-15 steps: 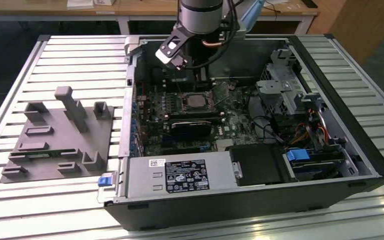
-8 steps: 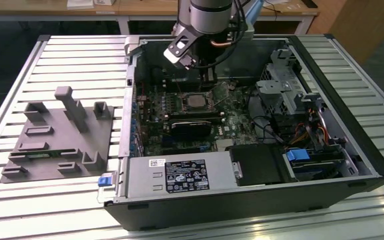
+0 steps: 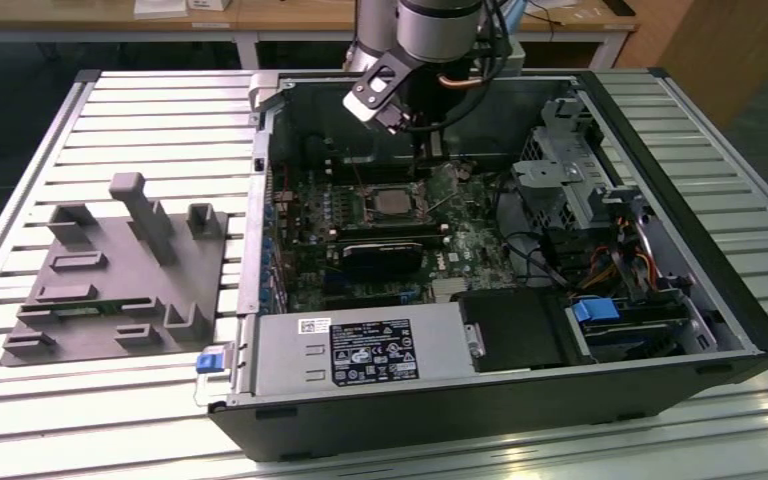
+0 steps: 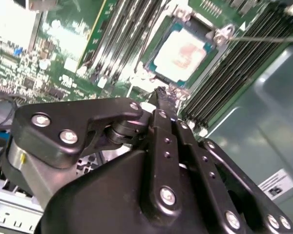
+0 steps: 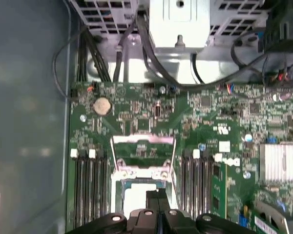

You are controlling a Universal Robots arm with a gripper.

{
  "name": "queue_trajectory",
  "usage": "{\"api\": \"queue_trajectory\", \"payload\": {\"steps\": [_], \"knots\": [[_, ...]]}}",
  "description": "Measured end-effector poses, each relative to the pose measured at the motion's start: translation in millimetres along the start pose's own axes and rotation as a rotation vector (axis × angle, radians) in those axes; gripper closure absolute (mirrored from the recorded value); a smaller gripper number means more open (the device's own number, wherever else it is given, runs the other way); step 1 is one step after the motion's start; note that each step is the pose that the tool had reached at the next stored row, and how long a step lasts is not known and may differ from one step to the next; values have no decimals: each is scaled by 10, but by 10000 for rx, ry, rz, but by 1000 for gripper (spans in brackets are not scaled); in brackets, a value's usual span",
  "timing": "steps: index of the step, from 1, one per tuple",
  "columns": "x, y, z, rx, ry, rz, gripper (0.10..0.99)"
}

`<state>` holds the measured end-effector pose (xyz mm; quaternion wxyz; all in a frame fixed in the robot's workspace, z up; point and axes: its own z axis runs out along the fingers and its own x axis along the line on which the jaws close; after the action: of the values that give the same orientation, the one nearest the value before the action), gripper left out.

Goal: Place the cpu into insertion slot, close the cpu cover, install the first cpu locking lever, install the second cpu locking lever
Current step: 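Close the cpu cover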

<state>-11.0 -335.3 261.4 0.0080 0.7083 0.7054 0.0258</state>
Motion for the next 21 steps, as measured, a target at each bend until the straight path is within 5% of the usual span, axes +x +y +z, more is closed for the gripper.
{"api": "queue_trajectory", "payload": {"steps": [21], "knots": [[77, 305, 58, 197, 29, -120, 980]]}}
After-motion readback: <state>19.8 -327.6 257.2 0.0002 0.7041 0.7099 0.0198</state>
